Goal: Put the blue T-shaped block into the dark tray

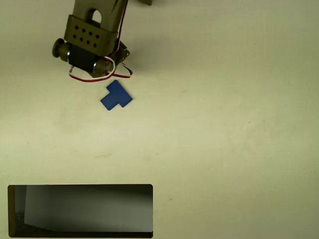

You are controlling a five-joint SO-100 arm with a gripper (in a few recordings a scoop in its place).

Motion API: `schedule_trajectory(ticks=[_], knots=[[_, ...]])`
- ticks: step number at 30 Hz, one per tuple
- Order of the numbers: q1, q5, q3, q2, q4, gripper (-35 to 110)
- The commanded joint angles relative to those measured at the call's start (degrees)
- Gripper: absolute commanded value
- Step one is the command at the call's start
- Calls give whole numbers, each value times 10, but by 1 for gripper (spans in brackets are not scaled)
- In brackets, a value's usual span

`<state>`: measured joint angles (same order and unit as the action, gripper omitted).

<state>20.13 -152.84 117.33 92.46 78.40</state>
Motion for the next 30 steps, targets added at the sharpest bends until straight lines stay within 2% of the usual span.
schedule_trajectory(ticks=[1, 7, 12, 25, 30], knots=[[-18, 5, 22, 16, -54, 0], [-48, 63, -5, -34, -125, 0], [-53, 74, -66, -97, -156, 0], [-37, 110, -350, -301, -138, 0], [-30, 129, -524, -408, -86, 0]])
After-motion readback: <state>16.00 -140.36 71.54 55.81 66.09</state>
